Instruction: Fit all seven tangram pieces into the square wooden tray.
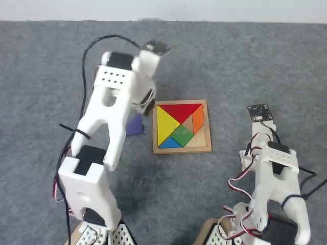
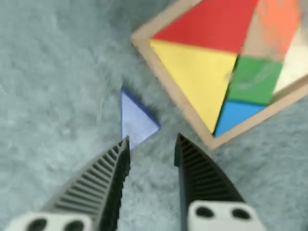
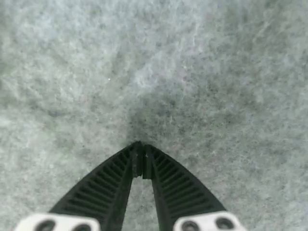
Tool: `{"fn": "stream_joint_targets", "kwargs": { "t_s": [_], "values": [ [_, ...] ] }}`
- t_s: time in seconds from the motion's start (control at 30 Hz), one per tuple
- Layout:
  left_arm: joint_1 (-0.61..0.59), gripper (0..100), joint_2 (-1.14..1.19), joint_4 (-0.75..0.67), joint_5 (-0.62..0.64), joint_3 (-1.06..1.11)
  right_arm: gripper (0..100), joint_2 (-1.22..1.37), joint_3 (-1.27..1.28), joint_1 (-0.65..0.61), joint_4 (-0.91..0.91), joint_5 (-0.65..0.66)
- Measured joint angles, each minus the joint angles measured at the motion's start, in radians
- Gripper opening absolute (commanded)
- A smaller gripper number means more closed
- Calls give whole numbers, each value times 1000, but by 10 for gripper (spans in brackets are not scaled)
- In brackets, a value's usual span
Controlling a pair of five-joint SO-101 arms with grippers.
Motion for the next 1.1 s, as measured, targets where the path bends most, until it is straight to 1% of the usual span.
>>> {"fn": "stream_joint_targets", "kwargs": {
  "t_s": [0.2,0.37,0.53,0.67,0.87,0.97,1.1],
  "values": [
    [-6,163,0,-204,-75,284,7,0,0,0,0,0],
    [-29,163,0,-308,-91,381,7,0,0,0,0,0],
    [-75,164,0,-371,-114,428,7,0,0,0,0,0],
    [-109,197,0,-411,-138,457,7,0,0,0,0,0],
    [-109,196,0,-419,-138,468,7,0,0,0,0,0],
    [-109,195,3,-428,-163,468,7,0,0,0,0,0],
    [-114,187,61,-456,-170,465,7,0,0,0,0,0]
  ]
}}
